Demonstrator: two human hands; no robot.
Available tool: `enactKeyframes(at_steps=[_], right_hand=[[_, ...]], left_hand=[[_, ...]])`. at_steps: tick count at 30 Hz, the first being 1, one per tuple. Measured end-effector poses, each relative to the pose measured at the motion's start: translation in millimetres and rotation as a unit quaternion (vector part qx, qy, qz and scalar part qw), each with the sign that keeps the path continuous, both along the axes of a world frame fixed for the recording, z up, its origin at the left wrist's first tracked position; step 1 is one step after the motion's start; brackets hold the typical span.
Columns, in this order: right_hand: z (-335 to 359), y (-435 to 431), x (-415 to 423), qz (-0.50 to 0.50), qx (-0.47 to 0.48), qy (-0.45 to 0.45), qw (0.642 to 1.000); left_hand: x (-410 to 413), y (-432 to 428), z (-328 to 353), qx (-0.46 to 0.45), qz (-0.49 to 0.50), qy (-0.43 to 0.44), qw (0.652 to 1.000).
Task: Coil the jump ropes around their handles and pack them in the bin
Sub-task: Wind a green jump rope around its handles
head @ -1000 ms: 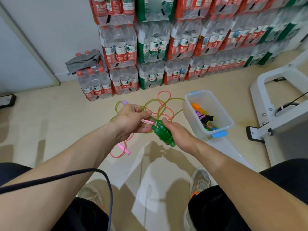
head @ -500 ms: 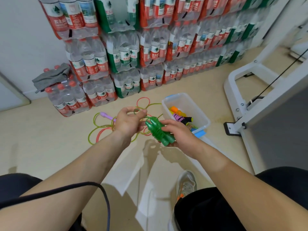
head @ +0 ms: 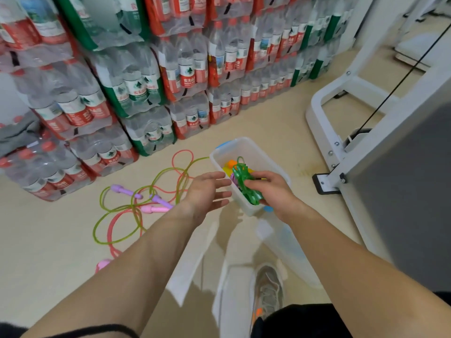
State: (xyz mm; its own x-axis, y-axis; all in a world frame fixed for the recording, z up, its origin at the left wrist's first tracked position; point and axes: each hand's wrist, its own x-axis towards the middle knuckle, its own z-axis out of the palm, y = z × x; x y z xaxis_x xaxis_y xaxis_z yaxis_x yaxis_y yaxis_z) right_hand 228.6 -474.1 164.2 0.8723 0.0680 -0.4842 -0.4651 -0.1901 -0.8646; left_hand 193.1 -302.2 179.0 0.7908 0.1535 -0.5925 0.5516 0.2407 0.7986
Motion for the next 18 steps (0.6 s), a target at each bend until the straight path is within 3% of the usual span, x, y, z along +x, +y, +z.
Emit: enactKeyframes(at_steps=[9, 14, 18], right_hand=[[-108.0, -12.8, 77.5, 0.015, -0.175, -0.018, 0.984], [-136.7, -9.9, 88.6, 0.117, -0.320, -0.063, 0.938], [-139.1, -14.6, 77.2, 0.125, -0.436, -0.129, 0.882]], left_hand=[[75.9, -44.5, -79.1, -0.012, -0.047, 0.050, 0.998], [90.1, -43.6, -115.4, 0.036, -0.045, 0.057, 0.997], [80.7, -36.6, -120.5, 0.049, -0.010, 0.052, 0.997]])
